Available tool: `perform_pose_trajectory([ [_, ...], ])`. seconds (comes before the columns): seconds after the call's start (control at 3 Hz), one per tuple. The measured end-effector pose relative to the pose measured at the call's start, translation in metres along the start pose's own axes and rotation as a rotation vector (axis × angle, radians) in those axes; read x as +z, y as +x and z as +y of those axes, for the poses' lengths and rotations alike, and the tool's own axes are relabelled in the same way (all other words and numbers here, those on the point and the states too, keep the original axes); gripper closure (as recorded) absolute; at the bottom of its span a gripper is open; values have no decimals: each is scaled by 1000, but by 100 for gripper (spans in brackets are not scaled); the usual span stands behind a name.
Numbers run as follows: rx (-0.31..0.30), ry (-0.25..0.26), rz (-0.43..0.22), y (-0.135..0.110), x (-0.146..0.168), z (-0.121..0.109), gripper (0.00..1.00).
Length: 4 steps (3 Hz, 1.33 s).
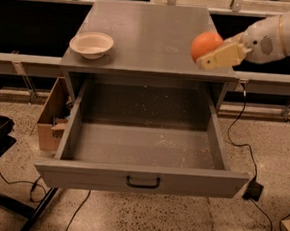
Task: Place orange into top drawer
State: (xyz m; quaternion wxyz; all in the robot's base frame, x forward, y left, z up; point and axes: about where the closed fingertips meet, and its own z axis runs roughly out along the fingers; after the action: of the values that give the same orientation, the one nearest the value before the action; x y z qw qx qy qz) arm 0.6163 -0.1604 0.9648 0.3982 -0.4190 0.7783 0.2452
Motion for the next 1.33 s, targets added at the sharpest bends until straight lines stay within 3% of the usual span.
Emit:
perform_pose_trajectory([
  [0.33, 35, -106, 111, 71, 58, 28, 100],
  [0.67, 65, -221, 227, 154, 139, 47, 100],
  [1.0, 65, -221, 227, 154, 139, 47, 100],
  [1.33, 77, -213, 282, 163, 161, 48, 100],
])
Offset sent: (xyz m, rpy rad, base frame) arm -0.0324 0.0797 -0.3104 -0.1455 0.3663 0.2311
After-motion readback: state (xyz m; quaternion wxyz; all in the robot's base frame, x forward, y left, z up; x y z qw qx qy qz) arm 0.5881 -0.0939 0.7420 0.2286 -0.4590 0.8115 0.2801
